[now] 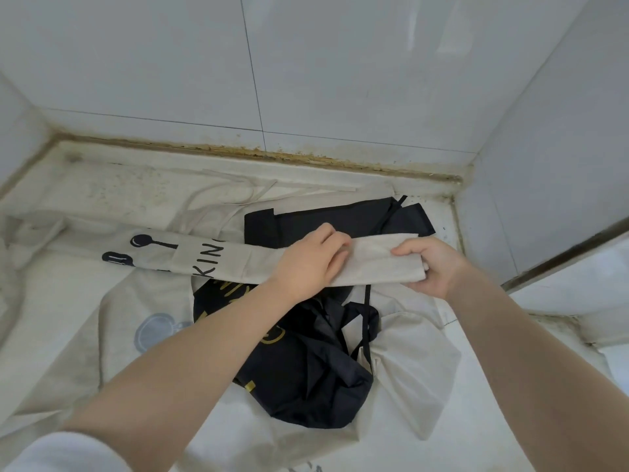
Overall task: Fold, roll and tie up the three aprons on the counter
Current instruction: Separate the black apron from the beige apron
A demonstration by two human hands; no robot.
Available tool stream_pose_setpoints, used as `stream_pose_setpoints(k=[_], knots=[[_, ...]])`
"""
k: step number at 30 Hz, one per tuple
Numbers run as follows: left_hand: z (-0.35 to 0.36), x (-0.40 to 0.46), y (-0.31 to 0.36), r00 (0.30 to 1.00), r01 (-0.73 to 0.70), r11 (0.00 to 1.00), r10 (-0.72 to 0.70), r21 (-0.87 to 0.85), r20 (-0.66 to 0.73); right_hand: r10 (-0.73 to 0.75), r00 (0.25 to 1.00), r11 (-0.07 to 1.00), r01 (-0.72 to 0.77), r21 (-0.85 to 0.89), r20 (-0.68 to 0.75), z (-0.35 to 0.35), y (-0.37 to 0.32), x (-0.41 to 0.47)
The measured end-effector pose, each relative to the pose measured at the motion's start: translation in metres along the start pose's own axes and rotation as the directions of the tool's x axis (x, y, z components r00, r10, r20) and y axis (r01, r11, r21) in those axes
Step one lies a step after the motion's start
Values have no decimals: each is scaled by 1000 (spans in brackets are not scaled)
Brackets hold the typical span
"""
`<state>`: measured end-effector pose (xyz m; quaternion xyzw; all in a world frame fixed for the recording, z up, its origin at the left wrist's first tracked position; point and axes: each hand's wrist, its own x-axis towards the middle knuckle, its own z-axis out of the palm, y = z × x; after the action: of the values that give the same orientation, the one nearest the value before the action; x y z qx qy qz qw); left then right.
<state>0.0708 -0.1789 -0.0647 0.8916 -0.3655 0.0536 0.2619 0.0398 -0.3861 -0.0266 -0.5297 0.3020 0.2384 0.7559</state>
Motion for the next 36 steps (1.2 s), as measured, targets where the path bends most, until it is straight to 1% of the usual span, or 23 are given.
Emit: stream_pose_setpoints(k=[1, 2, 3, 4, 5, 6, 8, 9, 11, 13, 16, 20, 21, 22, 24, 25, 26, 28, 29, 30, 32, 34, 36], knots=[[-4, 0, 8, 999, -27, 1000, 28, -6, 40, 20, 999, 1000, -20, 22, -33, -4, 2, -8], [-5, 2, 14, 992, -20, 999, 24, -27, 125, 52, 995, 999, -52, -8, -82, -7, 5, -14], [-2, 3, 19, 965, 8, 999, 6, -51, 261, 79, 987, 995, -88, -57, -143, -11, 8, -14], [4, 4, 23, 910, 38, 998, -11, -57, 415, 95, 975, 986, -120, -114, -201, -15, 11, -14], [11, 2, 27, 845, 48, 998, -22, -34, 534, 98, 963, 968, -151, -202, -249, -17, 16, -14], [20, 0, 32, 790, 40, 999, -31, 0, 613, 71, 952, 937, -166, -307, -297, -19, 18, -14], [38, -6, 36, 724, 58, 997, -82, 57, 685, 0, 930, 853, -191, -485, -366, -19, 23, -11], [44, -8, 38, 712, 111, 992, -123, 62, 692, -48, 922, 811, -188, -553, -384, -19, 27, -10], [50, -7, 38, 710, 238, 971, -194, 28, 677, -122, 914, 809, -135, -573, -387, -17, 32, -7], [51, -3, 37, 712, 243, 970, -193, 21, 675, -177, 908, 855, -49, -517, -379, -15, 36, -8], [55, 0, 34, 698, 259, 964, -229, 58, 679, -188, 931, 881, 19, -472, -314, -8, 36, -16], [66, -2, 42, 699, 216, 938, -343, 272, 627, -165, 972, 857, 58, -512, -166, 17, 46, -19], [66, -3, 42, 698, 204, 937, -342, 283, 630, -155, 976, 875, 64, -481, -152, 22, 50, -18], [65, -4, 38, 711, 202, 951, -306, 233, 633, -139, 978, 907, 63, -416, -156, 29, 54, -16], [48, -9, 31, 732, 304, 953, -222, -18, 644, -128, 975, 954, 71, -293, -182, 42, 58, -9], [37, -12, 27, 746, 300, 952, -190, -67, 638, -127, 974, 961, 74, -266, -189, 47, 59, -5], [25, -14, 20, 755, 262, 964, -179, -40, 631, -122, 976, 960, 70, -271, -182, 55, 61, 0], [7, -15, 3, 783, 119, 974, -212, 193, 585, -115, 978, 948, 55, -313, -175, 67, 63, 13], [1, -16, -7, 790, 84, 955, -239, 286, 565, -114, 973, 946, 45, -322, -199, 72, 65, 19], [-2, -19, -15, 783, 86, 941, -266, 326, 562, -117, 964, 948, 37, -315, -239, 75, 67, 25], [-3, -23, -27, 768, 136, 957, -265, 255, 584, -125, 946, 962, 42, -271, -299, 78, 71, 33], [-2, -31, -31, 748, 166, 972, -235, 168, 621, -115, 942, 975, 47, -216, -315, 81, 74, 39], [-1, -36, -33, 762, 209, 973, -226, 101, 607, -101, 948, 973, 31, -227, -302, 84, 74, 42]])
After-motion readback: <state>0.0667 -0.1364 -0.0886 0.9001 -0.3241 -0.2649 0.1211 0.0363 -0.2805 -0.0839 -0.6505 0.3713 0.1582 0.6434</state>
